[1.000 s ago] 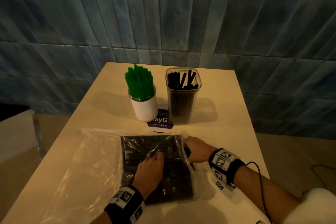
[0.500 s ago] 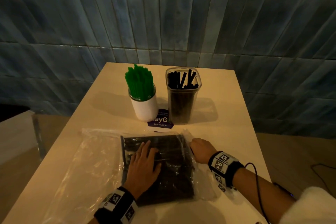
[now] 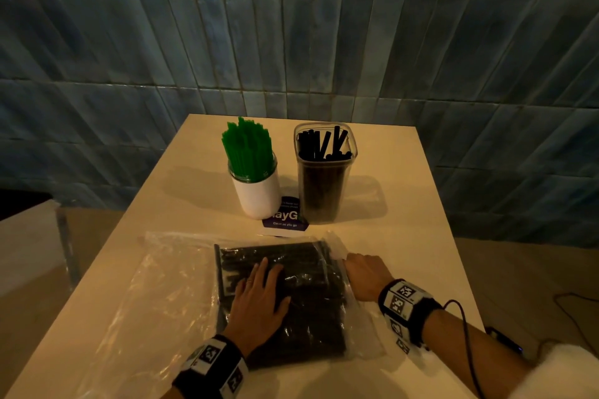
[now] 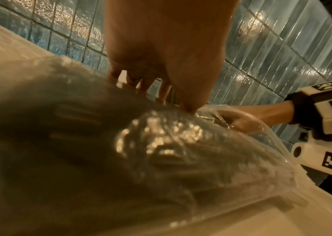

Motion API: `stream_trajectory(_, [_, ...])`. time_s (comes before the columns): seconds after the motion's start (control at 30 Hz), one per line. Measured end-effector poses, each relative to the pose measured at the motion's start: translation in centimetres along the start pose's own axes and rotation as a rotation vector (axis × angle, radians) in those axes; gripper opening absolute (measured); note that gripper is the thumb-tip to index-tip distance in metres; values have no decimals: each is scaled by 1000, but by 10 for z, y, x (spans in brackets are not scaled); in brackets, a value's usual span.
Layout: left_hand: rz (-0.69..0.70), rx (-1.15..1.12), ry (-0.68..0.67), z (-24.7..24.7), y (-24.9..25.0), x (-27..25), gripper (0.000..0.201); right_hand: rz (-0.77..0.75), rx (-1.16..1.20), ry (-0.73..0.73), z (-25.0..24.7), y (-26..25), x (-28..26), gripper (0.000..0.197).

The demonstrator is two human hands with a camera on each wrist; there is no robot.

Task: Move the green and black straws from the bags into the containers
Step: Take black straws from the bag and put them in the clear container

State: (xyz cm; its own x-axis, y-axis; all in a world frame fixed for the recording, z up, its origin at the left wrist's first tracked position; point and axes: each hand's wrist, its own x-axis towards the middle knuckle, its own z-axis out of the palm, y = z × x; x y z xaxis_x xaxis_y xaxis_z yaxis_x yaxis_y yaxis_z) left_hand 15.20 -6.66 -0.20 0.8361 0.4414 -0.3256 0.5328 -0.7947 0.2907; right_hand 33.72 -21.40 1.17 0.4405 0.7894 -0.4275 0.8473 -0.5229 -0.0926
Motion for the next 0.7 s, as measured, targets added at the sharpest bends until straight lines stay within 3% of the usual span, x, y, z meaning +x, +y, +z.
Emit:
stream_trajectory(0.17, [27,86,-59,11,-7,4,99,97,31,103,6,24,-21,27])
stream_trajectory(0.4, [16,106,-102,17,-10,10,98,339,-35,196,5,85,-69,19])
stream_trajectory(0.57, [18,132,-121,14,-7,10,114,663,164,277,1,124,-110,16])
stream_trajectory(0.63, [-7,139,-145,9,-3,10,107,736,185,351,-1,129,-123,24])
stream_trajectory(0.7, [-52,139,-150,-2,3,11,86,738,177,387,-10,121,-132,27])
